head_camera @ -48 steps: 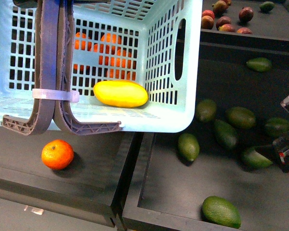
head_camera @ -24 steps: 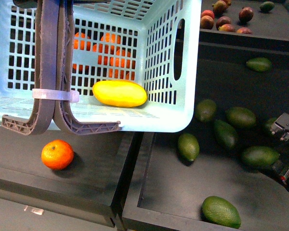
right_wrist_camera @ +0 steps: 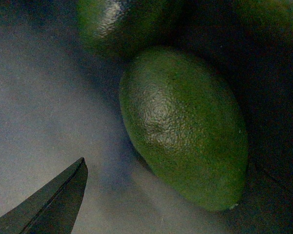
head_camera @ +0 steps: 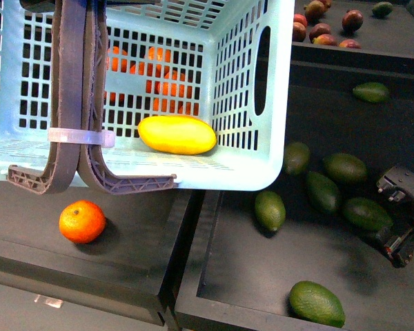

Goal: Pick mango and avocado into basket

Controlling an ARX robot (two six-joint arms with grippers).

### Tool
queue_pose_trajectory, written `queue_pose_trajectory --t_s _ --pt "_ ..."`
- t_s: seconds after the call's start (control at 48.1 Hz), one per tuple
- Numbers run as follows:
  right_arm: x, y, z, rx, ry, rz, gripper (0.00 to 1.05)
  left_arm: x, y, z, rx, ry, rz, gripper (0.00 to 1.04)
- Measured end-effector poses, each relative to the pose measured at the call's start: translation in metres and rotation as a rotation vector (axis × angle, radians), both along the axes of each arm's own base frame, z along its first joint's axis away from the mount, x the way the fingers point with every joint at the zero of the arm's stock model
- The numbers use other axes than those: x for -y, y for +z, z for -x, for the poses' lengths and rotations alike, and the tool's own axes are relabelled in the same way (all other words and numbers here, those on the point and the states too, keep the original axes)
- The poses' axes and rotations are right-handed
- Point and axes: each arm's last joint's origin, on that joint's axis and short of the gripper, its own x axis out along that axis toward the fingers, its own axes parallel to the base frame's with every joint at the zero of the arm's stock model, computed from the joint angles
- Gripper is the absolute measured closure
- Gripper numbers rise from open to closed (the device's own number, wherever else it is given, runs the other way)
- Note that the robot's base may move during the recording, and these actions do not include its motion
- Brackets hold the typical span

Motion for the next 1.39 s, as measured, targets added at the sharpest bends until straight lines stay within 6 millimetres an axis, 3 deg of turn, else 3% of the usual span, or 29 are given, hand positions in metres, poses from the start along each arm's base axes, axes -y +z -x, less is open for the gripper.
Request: queue_pose_trajectory --t_s 0.208,1.103,1.332,1.394 --pt "-0.010 -0.007 -0.010 0.054 -0.025 -0.013 0.08 0.000 0.000 0.000 0.000 0.001 0.000 1.00" --pt "-0.013 -0.012 -0.019 0.102 -0.118 -0.029 0.08 0.000 0.000 0.000 0.000 0.001 0.000 1.00" --pt "-0.012 -0.012 -0.018 0.102 -0.139 -0.038 0.44 0.000 0.000 0.000 0.000 0.000 0.000 1.00" --pt "-0.011 -0.013 -0.016 0.098 -0.147 -0.044 0.48 0.000 0.000 0.000 0.000 0.000 0.000 1.00"
